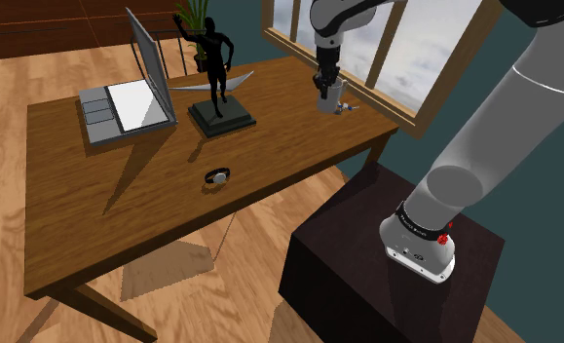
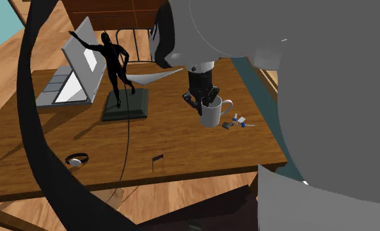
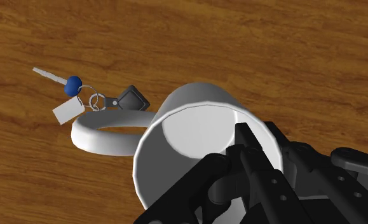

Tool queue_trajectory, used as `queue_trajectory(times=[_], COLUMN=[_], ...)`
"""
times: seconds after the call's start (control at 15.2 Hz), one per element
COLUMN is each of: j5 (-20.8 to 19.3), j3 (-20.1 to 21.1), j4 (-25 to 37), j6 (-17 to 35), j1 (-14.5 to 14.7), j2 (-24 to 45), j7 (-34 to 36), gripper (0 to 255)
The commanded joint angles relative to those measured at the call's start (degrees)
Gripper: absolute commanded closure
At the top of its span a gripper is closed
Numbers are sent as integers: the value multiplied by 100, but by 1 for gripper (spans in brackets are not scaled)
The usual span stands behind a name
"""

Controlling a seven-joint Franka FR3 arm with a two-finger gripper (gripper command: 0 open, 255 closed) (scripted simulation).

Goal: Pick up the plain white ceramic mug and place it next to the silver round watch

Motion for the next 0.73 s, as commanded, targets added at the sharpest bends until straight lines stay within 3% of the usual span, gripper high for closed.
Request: queue_trajectory(times=[0.0,0.66], j5=[-5,-27], j3=[2,20], j4=[101,615], j6=[-154,-910], j1=[2,14], j2=[-52,-297], j7=[-3,-19], gripper=[255,255])
